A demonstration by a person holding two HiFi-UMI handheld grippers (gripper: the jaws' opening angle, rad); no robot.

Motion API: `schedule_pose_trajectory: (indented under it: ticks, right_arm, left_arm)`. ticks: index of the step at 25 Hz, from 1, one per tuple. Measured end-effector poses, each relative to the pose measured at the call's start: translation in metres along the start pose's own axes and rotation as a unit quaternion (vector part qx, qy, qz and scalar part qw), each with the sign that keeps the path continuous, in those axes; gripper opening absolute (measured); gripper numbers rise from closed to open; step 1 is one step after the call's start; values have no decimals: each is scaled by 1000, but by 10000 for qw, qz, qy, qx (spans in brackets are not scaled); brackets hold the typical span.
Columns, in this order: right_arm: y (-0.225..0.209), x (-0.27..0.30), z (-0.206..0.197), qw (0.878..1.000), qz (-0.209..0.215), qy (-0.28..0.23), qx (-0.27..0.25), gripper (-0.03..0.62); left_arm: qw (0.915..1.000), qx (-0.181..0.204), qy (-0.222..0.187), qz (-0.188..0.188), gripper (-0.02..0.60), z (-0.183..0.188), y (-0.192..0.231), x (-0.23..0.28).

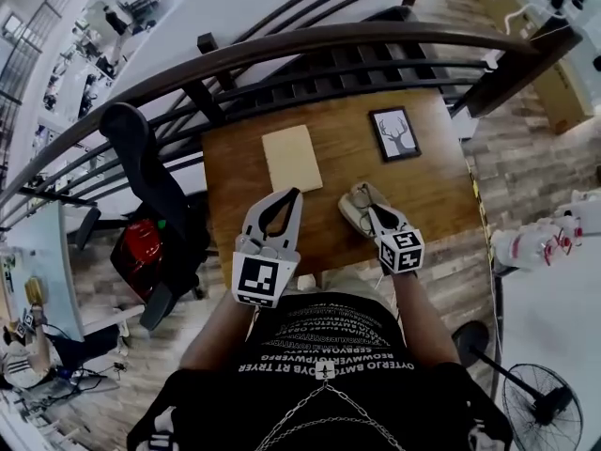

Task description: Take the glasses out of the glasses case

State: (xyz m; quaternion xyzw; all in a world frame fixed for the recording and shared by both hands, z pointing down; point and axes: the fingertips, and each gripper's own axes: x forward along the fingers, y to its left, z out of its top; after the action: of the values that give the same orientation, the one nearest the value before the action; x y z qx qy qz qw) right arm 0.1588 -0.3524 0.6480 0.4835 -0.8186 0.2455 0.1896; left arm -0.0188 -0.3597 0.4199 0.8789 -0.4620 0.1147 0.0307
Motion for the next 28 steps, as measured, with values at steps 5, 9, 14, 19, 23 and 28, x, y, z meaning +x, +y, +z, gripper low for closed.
schedule_pose_trajectory:
  ticks: [5,9,14,19,23,28]
  right_arm:
    - [20,-28,33,9985,3,-549,-6,28]
    - [38,-50,61,9955,17,-942,-82,28]
    - [56,-76,95,9909,27,-1330,-228,26]
    - [68,-101,120,9853,20,-1696,-208,28]
    - [76,-117,132,9816,-6,-1887,-290,26]
    - [87,-133,144,9767,-175,-2030,-675,26]
  left_arm:
    - [10000,31,-31,-80,29,0,0,-8]
    - [9998,68,-82,-169,29,-1,-3,-18]
    - [9997,97,-112,-216,29,0,0,-26]
    - [9995,107,-146,-275,29,1,0,-33]
    - [9993,101,-187,-297,29,2,0,-35]
    - [9990,130,-280,-322,29,8,-1,-41]
